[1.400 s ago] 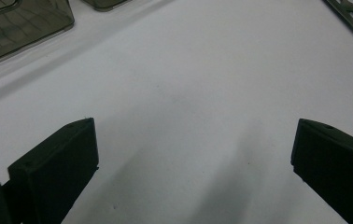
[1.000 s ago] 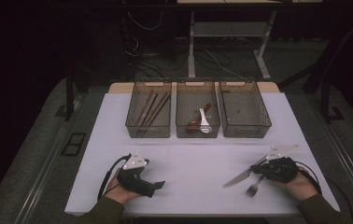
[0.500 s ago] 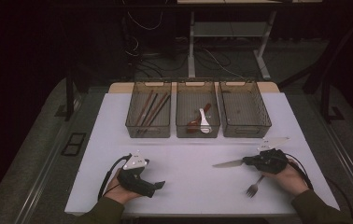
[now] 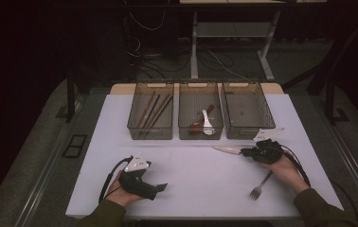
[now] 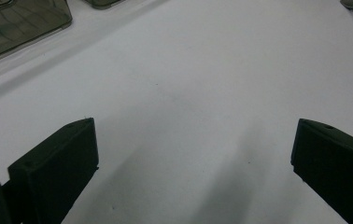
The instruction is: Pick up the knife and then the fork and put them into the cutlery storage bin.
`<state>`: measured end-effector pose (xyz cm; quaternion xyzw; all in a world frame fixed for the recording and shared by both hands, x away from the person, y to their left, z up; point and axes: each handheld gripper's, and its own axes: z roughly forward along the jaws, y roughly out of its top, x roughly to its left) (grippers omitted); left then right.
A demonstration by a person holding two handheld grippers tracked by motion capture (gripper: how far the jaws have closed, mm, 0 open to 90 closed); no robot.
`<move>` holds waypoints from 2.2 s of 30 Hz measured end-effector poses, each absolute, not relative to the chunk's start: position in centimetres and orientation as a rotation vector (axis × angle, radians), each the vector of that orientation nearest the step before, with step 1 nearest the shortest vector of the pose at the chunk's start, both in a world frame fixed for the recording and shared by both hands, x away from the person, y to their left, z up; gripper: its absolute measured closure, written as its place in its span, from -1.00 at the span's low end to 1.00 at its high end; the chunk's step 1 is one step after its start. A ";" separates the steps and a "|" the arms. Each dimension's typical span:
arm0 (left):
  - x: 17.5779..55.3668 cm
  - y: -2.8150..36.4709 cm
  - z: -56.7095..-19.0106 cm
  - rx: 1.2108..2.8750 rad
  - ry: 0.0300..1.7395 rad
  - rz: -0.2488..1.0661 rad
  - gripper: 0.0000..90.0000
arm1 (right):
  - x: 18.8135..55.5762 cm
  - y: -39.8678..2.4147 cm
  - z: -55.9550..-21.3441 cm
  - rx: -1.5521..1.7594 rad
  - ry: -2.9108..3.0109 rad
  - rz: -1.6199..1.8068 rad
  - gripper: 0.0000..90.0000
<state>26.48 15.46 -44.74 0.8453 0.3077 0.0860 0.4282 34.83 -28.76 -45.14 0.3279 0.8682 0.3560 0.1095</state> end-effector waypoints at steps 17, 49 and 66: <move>26.4 15.5 -44.7 2.112 0.769 0.214 -1.00 | 34.6 -38.1 -42.9 1.180 2.430 0.956 0.99; 26.4 15.4 -44.8 2.113 0.767 0.201 -1.00 | 34.5 -36.5 -43.7 1.021 2.714 0.838 1.00; 26.4 15.2 -44.6 2.113 0.726 0.216 -1.00 | 37.8 -28.9 -40.9 0.734 2.964 0.434 0.58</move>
